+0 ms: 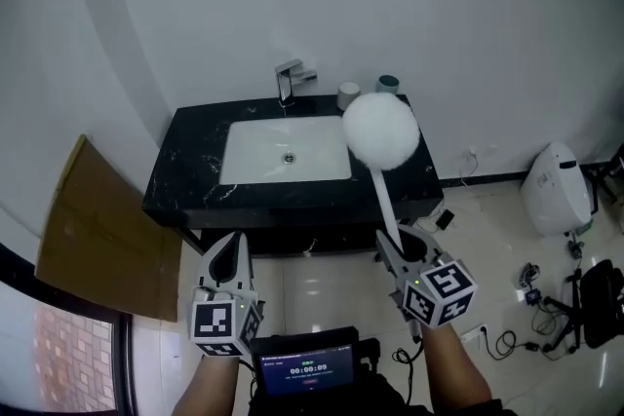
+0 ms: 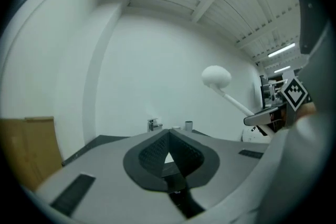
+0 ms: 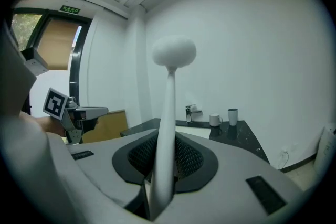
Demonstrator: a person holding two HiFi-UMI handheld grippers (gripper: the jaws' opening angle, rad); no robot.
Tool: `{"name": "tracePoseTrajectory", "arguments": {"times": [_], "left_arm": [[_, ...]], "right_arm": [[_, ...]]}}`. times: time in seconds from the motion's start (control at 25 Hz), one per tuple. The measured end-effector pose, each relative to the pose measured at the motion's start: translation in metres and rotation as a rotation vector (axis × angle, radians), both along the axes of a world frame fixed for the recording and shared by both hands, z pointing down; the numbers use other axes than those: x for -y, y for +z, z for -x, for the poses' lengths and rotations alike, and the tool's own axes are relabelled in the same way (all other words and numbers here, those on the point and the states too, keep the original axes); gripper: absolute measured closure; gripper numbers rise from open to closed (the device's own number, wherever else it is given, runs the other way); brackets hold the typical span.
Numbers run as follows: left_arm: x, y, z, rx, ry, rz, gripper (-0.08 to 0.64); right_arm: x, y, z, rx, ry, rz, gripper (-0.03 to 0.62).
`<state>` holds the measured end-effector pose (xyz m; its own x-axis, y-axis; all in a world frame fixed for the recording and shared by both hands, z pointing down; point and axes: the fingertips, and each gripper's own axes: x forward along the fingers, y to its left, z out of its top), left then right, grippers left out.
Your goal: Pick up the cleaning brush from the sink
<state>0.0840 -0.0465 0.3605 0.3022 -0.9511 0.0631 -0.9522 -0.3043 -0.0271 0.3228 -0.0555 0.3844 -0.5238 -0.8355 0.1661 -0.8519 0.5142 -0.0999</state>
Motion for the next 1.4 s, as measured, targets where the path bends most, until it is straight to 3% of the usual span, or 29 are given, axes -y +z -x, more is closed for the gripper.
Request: {"name": "tracePoseTrajectory", "arguments": {"times": [0.08,0.28,0.44,0.64,0.84,1.4], "left_arm": [[-0.019,-0.009,-0.022,0.010,0.002,-0.021,0.546],[-0.041,0.002,-0.054,-0.060,0.046,0.053,0.548],[-0.047,-0.017,-0.054,-0.074,0.050,0.012,0.548],[-0.054,-0.029,-0.050,0.005,0.043,-0.039,0.548],[-0.061,-0.027,-0.057,-0.042,0.061,-0.027,0.546],[-0.070,-0.026,-0.057,-0.030,0.046,-0.034,0.546]], "right_arm": [[-0.013,-0.004,-0.016,0.006,-0.006,-0.022,0.549],[-0.041,-0.012,-0.037,0.069,0.020,-0.041,0.549],[-0.059,-0.018,-0.048,0.081,0.064,-0.053,0.549],[-0.074,-0.018,-0.052,0.015,0.079,-0.075,0.549],[-0.083,-0.017,-0.062,0.035,0.092,-0.069,0.549],[-0.091,-0.023,-0.070,0.018,0.115,-0.085,0.549]]}}
